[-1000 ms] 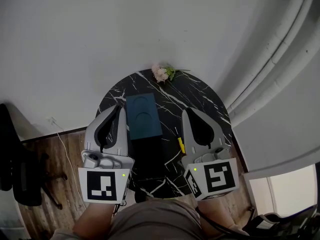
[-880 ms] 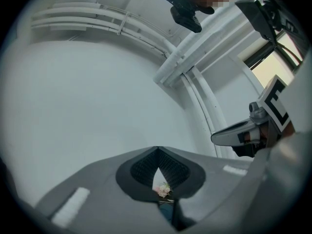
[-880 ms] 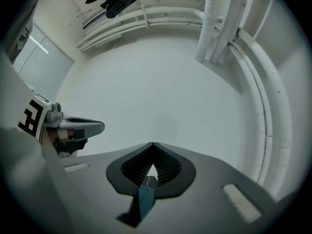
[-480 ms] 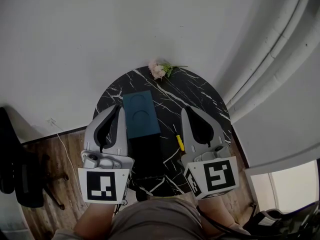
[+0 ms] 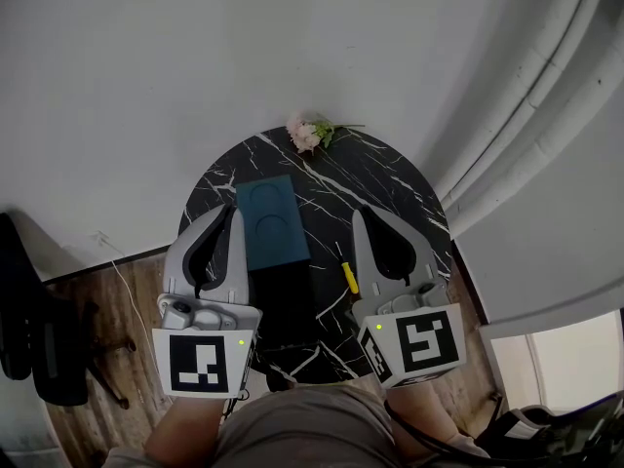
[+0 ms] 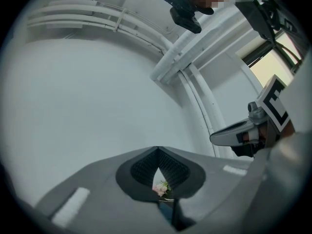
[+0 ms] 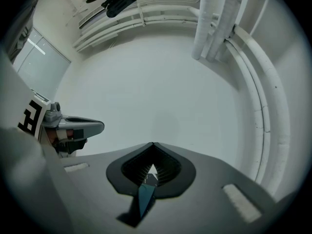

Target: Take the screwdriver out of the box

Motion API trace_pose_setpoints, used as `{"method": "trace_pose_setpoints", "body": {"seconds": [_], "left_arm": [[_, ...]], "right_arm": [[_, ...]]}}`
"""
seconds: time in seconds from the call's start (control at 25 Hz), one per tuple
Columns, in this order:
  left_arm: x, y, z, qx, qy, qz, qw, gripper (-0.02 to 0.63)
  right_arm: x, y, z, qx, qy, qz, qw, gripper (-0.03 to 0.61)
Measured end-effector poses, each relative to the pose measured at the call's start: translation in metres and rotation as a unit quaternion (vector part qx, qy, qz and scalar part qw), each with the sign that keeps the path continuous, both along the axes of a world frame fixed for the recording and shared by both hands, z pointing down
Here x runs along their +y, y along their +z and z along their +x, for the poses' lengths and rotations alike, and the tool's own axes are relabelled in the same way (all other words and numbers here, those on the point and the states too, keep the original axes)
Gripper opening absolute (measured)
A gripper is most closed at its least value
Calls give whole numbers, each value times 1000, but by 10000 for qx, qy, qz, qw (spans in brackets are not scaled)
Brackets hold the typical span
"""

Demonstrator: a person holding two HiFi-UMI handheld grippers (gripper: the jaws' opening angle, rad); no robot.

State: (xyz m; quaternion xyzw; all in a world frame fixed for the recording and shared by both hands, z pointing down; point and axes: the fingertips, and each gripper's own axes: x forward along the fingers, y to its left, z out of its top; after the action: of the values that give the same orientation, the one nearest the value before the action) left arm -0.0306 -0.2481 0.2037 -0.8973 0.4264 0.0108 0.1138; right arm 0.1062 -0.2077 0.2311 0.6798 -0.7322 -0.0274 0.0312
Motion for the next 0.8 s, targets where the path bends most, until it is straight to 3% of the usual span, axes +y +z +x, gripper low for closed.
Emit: {"method": "trace_pose_setpoints", "body": {"seconds": [0.8], "left_arm": [[4,1,11,-41,-10,-20,10000,0]], "right_arm": [[3,1,8,124,-51,14,9999,26]]}}
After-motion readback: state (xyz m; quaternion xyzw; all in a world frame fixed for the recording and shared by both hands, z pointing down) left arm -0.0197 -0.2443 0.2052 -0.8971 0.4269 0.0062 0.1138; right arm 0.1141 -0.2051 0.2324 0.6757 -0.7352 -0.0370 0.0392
